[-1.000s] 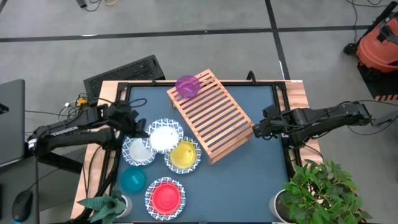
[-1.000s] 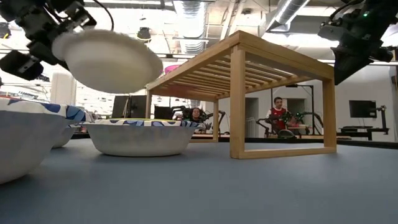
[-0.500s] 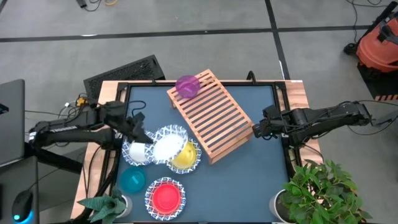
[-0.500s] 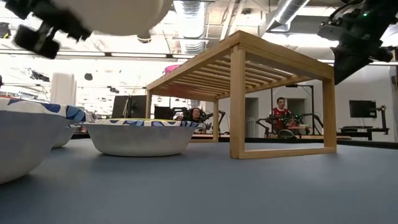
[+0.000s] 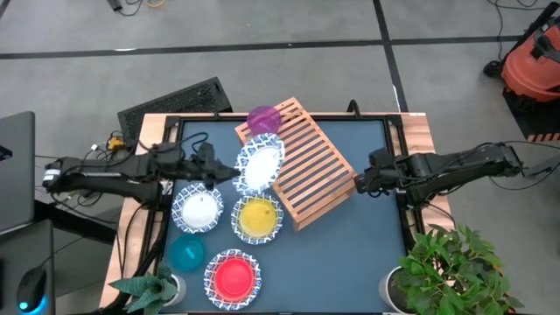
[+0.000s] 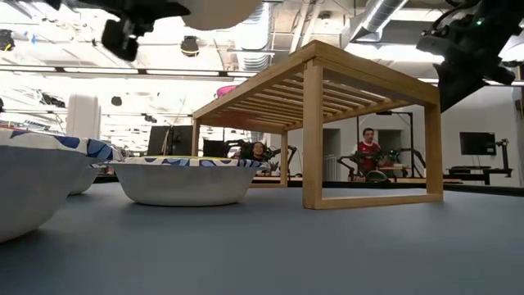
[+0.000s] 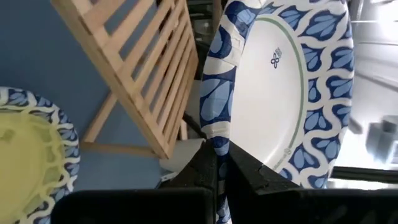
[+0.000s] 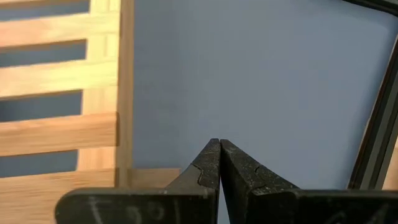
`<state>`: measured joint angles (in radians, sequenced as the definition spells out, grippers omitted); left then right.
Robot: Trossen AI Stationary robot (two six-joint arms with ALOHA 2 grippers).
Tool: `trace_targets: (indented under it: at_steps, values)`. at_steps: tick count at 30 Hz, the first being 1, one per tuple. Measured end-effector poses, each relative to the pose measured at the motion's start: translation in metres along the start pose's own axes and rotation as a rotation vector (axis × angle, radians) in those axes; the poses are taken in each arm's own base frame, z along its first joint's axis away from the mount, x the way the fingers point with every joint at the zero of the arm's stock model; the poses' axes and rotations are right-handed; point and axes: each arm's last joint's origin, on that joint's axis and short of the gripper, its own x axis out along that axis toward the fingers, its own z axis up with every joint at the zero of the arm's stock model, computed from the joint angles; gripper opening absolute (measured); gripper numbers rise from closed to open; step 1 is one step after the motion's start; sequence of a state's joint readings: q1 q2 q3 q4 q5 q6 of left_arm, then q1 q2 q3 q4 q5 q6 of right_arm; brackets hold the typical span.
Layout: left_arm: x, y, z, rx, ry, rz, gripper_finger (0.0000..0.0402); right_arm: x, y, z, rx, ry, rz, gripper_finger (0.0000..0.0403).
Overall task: Place and stack bowls onto a shelf
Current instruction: Put the white bowl on the shelf
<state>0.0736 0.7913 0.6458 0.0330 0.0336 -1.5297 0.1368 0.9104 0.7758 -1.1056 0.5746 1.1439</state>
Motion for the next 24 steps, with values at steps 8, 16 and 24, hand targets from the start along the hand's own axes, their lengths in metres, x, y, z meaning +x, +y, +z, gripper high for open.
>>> trace_targets:
  at_steps: [8, 16, 24]
  values:
    - [0.048, -0.042, -0.007, 0.098, 0.000, 0.054, 0.0000, 0.003, 0.002, -0.001, 0.013, -0.004, 0.021, 0.0036]
    - [0.095, -0.065, -0.006, 0.220, -0.011, 0.309, 0.0000, 0.003, 0.003, -0.001, -0.012, -0.006, 0.023, 0.0036]
    - [0.134, -0.053, 0.001, 0.180, -0.058, 0.456, 0.0000, 0.003, 0.002, -0.001, -0.015, -0.006, 0.022, 0.0036]
